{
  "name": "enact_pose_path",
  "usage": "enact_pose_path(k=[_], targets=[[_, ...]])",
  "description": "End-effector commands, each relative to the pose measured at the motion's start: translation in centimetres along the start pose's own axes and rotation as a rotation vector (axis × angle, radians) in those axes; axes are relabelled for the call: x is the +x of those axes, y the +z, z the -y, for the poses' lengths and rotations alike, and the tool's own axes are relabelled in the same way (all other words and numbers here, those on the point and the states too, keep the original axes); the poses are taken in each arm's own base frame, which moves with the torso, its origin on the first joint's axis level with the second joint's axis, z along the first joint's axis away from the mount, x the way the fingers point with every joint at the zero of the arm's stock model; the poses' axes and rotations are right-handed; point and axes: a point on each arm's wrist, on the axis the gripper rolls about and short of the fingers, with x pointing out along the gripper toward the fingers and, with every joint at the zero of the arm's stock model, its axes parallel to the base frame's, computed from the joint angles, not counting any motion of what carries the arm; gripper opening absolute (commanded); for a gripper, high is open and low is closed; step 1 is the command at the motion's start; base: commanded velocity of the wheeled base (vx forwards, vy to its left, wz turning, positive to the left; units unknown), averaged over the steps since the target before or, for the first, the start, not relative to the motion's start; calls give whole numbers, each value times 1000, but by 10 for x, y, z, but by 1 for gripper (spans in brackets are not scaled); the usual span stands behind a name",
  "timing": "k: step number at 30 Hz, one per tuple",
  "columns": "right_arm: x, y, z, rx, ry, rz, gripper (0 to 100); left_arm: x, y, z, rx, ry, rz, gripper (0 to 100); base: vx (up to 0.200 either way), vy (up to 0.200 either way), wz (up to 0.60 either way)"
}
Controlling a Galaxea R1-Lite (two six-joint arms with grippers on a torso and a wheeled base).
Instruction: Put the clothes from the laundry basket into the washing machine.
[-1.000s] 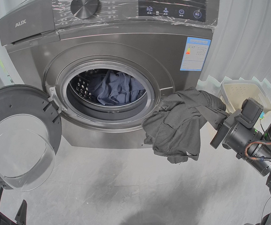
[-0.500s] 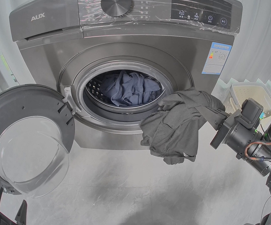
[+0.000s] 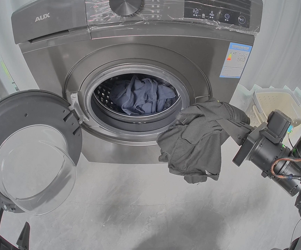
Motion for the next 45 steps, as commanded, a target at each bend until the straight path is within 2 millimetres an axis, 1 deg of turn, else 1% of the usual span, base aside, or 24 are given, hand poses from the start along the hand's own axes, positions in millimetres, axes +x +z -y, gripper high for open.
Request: enact_pose_path(k=[1,3,9,12,15,19,22,25,28,30,32,33,34,35,36,37,38,40,42,44,45], targets=[[0,-1,0,0,0,-2,0,0,-4,0,0,-1,3,100,0,200,0],[2,-2,0,1,0,-6,0,0,-4,0,0,1,3,100,0,200,0],[2,-1,-3,3,11,-3,0,0,-4,0,9,1,3,100,0,0,0],[3,-2,-7,8,26,-9,0,0,-4,0,14,1,6,100,0,0,0],[4,-8,-14,34,55,-32,0,0,-5,0,13,1,4,100,0,0,0],[11,-19,-25,65,88,-66,0,0,-4,0,14,1,6,100,0,0,0],[16,-22,-31,74,107,-74,0,0,-4,0,17,1,6,100,0,0,0],[26,-31,-37,112,120,-95,0,0,-5,0,20,1,4,100,0,0,0],[36,-33,-40,119,125,-59,0,0,-5,0,37,-2,6,100,0,0,0],[44,-33,-43,127,138,-18,0,-2,5,1,27,-10,64,100,0,0,0],[50,-35,-45,132,143,11,0,-10,39,3,55,-71,202,100,0,0,0],[52,-36,-45,133,145,20,0,-12,48,4,72,-111,223,100,0,0,0],[55,-36,-45,132,143,27,0,-12,53,6,101,-161,215,100,0,0,0],[55,-36,-46,134,145,28,0,-12,54,6,105,-171,216,100,0,0,0],[58,-37,-47,136,145,36,0,-5,56,9,132,-248,152,100,0,0,0],[58,-37,-47,136,145,36,0,-4,55,9,131,-254,145,100,0,0,0],[60,-37,-47,135,144,42,0,8,58,10,117,-310,59,100,0,0,0],[63,-35,-47,136,143,52,0,23,63,10,104,-370,-23,100,0,0,0],[66,-38,-46,135,132,51,0,38,70,10,94,-432,-62,100,0,0,0],[70,-37,-46,137,111,64,0,58,77,10,93,-492,-101,100,0,0,0],[70,-37,-46,137,112,65,0,59,77,10,94,-495,-102,100,0,0,0]])
